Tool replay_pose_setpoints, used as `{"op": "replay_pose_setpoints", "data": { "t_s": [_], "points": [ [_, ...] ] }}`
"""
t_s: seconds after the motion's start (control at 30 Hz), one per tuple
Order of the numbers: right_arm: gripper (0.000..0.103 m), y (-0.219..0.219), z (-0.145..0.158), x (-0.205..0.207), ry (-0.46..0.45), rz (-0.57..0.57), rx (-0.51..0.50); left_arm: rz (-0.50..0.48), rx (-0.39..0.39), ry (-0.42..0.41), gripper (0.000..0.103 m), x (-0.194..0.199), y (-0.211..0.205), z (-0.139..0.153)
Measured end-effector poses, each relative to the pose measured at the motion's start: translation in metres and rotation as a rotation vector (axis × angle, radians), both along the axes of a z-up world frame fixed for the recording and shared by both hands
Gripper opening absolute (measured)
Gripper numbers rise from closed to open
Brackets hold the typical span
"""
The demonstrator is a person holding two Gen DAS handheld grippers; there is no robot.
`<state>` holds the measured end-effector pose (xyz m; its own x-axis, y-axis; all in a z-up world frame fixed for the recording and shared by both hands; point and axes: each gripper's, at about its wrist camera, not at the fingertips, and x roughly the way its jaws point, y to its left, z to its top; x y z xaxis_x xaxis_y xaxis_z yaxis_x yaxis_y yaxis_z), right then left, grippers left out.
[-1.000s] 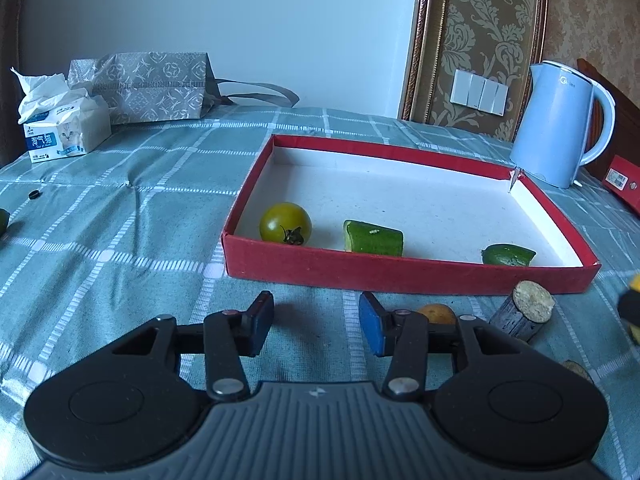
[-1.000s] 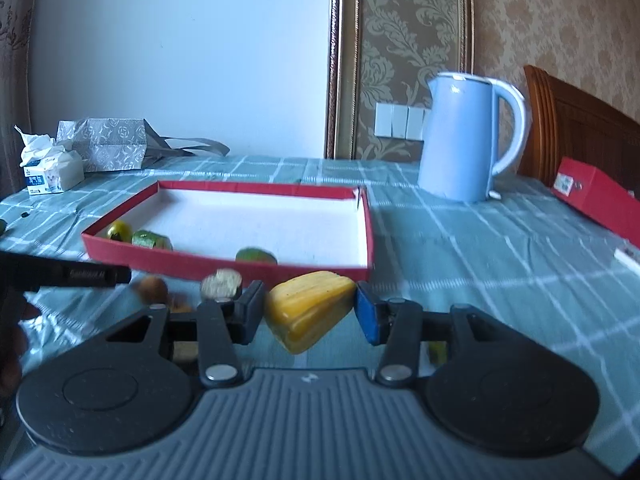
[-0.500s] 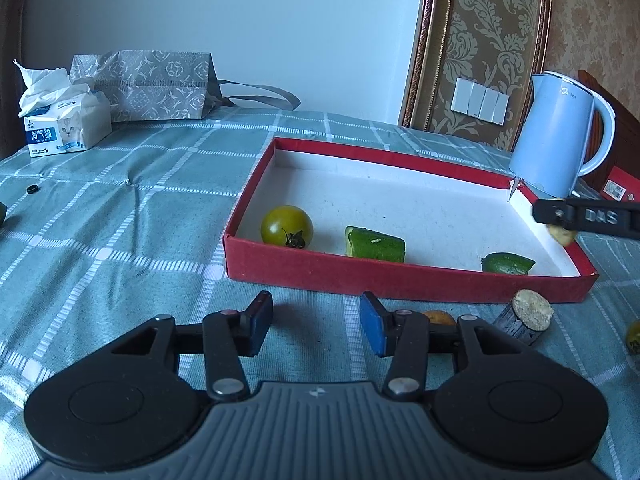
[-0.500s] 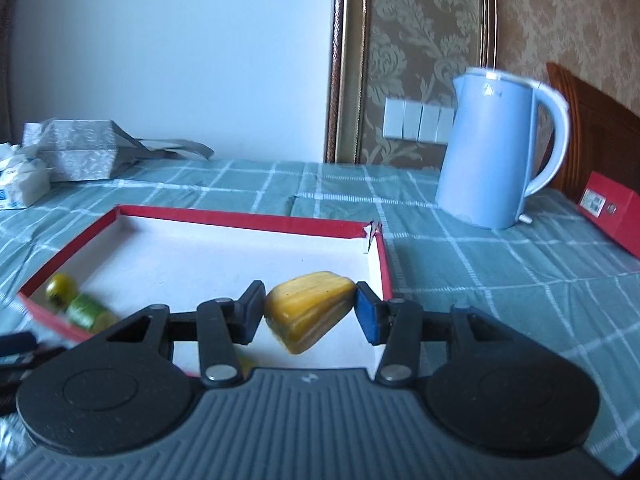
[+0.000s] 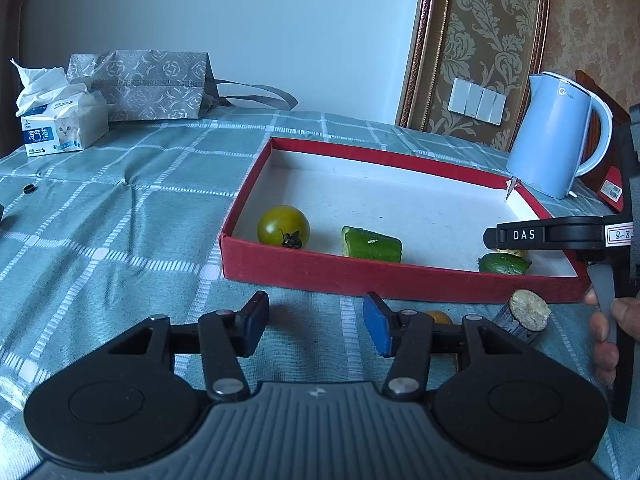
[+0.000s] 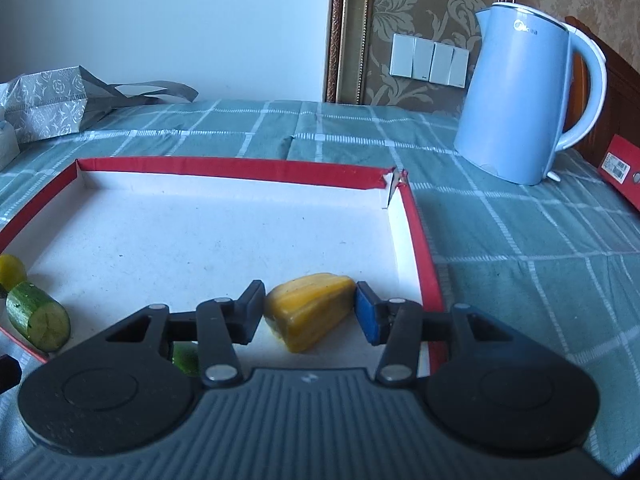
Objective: Organize fruits
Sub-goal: 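Carry the yellow pepper into the red tray and open the right gripper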
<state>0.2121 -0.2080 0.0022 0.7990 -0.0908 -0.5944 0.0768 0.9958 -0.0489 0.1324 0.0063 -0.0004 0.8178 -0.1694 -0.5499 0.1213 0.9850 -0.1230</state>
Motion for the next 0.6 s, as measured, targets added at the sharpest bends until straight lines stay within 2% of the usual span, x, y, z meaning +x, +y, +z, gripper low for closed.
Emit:
{"op": "replay_pose_setpoints", "data": {
  "t_s": [0.13, 0.23, 0.27, 0.37, 0.5, 0.6],
  "points": [
    [0.047, -0.004, 0.005, -0.002, 0.003, -0.004, 0.038, 0.0, -0.004, 0.0, 0.052, 0.0, 0.0, 0.0],
    [0.061, -0.009, 0.015, -0.014, -0.03, -0.02, 0.065, 0.0, -0.006, 0.0, 0.052, 0.0, 0.0, 0.0],
    [0.062, -0.011, 0.019, -0.02, -0.045, -0.024, 0.075, -0.001, -0.008, 0.0, 0.052, 0.0, 0.001, 0.0],
    [0.062, -0.011, 0.031, -0.046, -0.098, -0.022, 0.057, 0.006, 0.0, 0.001, 0.052, -0.001, 0.0, 0.0],
    [0.063, -0.02, 0.043, -0.092, -0.146, -0.016, 0.117, 0.012, -0.008, 0.002, 0.052, -0.009, 0.005, 0.004],
    [0.069, -0.027, 0.043, -0.134, -0.189, -0.027, 0.147, 0.014, -0.007, -0.016, 0.052, -0.021, 0.009, 0.008]
  ]
}}
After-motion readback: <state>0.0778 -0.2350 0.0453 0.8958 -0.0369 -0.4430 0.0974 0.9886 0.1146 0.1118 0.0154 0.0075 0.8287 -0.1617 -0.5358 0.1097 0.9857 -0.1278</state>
